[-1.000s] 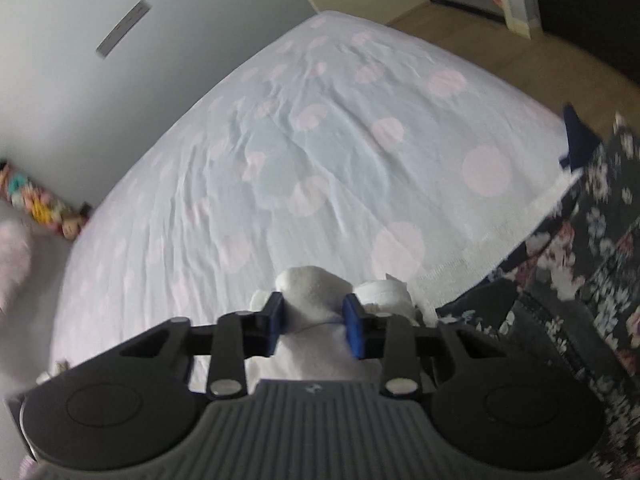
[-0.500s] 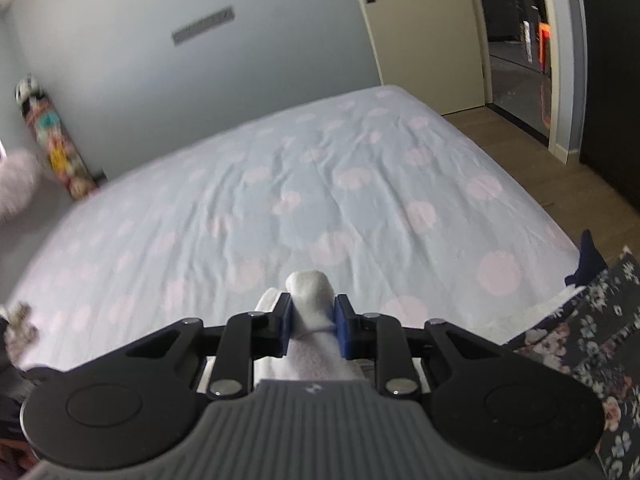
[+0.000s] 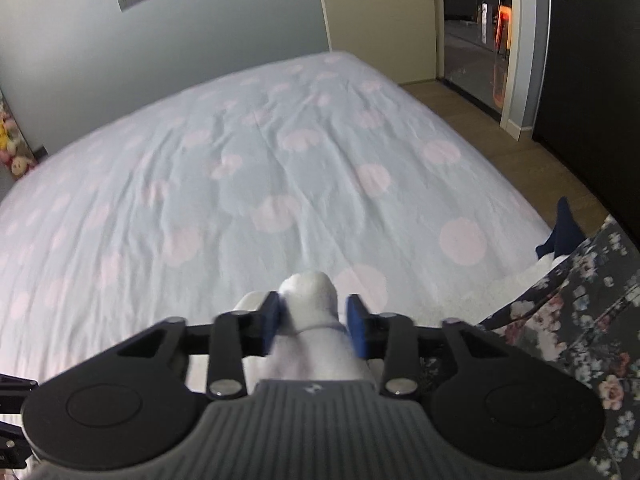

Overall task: Fold clothes
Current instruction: 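Lower the folded shirt onto the clothes stack and open both grippers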

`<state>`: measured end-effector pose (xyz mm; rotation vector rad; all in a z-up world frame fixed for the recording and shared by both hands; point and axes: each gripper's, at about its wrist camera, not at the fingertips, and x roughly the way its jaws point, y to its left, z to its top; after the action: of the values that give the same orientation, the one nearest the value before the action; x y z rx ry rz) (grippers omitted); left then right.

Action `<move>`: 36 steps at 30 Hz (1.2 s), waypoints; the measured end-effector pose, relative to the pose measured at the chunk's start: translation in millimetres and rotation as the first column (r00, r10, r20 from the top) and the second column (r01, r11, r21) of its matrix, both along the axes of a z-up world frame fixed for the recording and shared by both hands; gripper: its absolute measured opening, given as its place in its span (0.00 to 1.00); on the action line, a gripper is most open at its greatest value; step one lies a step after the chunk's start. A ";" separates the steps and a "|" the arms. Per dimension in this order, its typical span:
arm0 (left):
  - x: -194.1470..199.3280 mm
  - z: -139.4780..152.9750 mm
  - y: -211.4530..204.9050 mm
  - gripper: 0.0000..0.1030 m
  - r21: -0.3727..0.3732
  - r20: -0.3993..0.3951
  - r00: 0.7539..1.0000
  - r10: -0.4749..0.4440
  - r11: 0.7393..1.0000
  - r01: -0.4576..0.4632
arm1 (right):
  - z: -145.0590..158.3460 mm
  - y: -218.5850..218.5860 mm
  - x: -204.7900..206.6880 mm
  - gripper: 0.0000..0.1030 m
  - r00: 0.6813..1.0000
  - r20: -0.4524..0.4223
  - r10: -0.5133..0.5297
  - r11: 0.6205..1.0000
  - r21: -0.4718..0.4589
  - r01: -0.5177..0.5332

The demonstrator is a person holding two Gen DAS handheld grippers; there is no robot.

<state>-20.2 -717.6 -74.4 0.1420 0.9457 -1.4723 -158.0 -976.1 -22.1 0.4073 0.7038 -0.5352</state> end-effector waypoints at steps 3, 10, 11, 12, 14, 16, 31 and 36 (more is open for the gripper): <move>-6.8 17.7 13.2 0.24 -0.035 0.042 0.999 0.019 0.999 -0.018 | 21.1 13.3 -19.1 0.45 0.999 0.041 0.010 1.000 -0.023 -0.009; -57.2 57.1 28.4 0.24 -0.103 0.112 0.990 -0.087 0.990 0.099 | 42.5 58.0 -96.8 0.44 0.996 0.089 -0.003 0.996 -0.088 0.011; -66.6 59.4 26.4 0.24 -0.104 0.118 0.987 -0.108 0.987 0.121 | 38.0 61.7 -104.8 0.43 0.996 0.084 -0.015 0.996 -0.088 0.023; -76.7 60.0 25.0 0.24 -0.107 0.123 0.984 -0.129 0.984 0.142 | 33.6 65.5 -112.8 0.41 0.997 0.078 -0.027 0.996 -0.088 0.034; -95.8 59.0 21.9 0.24 -0.108 0.137 0.977 -0.164 0.978 0.180 | 24.6 73.0 -128.9 0.38 0.996 0.067 -0.051 0.994 -0.088 0.057; -112.4 55.1 19.6 0.24 -0.091 0.134 0.972 -0.195 0.974 0.208 | 15.7 80.6 -144.9 0.37 0.996 0.056 -0.075 0.993 -0.089 0.080; -134.4 9.8 20.6 0.18 0.099 0.227 0.941 -0.252 0.967 0.236 | -51.2 99.6 -212.1 0.33 0.976 0.019 -0.218 0.976 -0.010 0.218; -140.2 7.8 25.2 0.18 0.096 0.254 0.938 -0.234 0.972 0.217 | -41.6 113.2 -212.4 0.36 0.975 0.021 -0.223 0.974 -0.043 0.224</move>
<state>-160.4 -692.4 -66.6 0.4984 0.7791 -1.5851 -370.4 -862.9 -63.8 0.4506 0.6324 -0.7586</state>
